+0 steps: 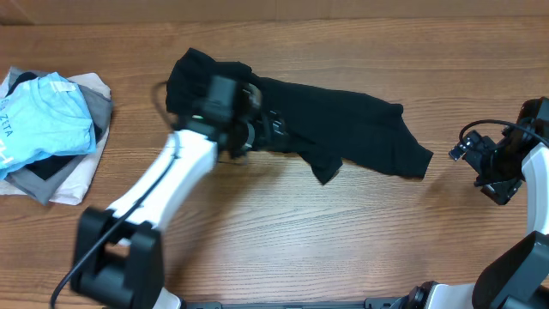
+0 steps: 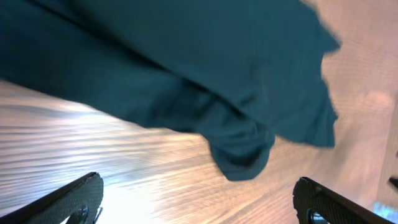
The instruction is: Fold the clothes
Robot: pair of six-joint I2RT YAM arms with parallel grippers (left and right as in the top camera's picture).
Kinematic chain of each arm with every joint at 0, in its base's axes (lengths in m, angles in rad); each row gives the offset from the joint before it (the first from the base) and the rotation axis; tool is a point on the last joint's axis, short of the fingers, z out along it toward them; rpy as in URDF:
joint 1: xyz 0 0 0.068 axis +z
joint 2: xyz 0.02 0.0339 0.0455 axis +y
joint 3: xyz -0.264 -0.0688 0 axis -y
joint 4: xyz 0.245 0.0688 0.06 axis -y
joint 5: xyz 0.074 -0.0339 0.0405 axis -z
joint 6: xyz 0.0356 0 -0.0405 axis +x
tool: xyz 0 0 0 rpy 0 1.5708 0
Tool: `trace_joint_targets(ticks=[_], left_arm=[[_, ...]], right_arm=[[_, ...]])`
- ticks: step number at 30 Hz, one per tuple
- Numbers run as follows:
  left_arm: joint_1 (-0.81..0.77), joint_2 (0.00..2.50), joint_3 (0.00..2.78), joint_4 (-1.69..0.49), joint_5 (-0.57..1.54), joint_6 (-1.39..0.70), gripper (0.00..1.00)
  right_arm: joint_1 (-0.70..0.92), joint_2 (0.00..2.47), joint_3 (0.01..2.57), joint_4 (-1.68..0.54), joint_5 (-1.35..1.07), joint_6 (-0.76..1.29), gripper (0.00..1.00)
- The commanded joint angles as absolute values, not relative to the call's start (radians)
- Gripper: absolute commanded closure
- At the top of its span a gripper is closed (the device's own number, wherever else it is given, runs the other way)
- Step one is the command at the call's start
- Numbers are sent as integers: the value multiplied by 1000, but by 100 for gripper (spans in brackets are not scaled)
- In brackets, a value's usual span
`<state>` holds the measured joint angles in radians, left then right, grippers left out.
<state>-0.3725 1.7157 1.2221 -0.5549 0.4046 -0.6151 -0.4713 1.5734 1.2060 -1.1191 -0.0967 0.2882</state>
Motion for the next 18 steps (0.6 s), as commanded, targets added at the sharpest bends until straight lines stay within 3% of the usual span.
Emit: trace_joint_targets(ticks=[1, 8, 13, 18], left_arm=[[-472, 1839, 1218, -499, 405, -794, 6], [-537, 2001, 1218, -231, 416, -862, 24], [-536, 2014, 1219, -223, 421, -861, 96], [-520, 1990, 1219, -386, 553, -818, 96]], right_arm=[[-472, 1545, 1229, -1121, -91, 284, 0], [-472, 1545, 1229, -1121, -91, 284, 0], [-472, 1545, 1229, -1120, -91, 284, 0], [-472, 1545, 1229, -1119, -91, 284, 0]])
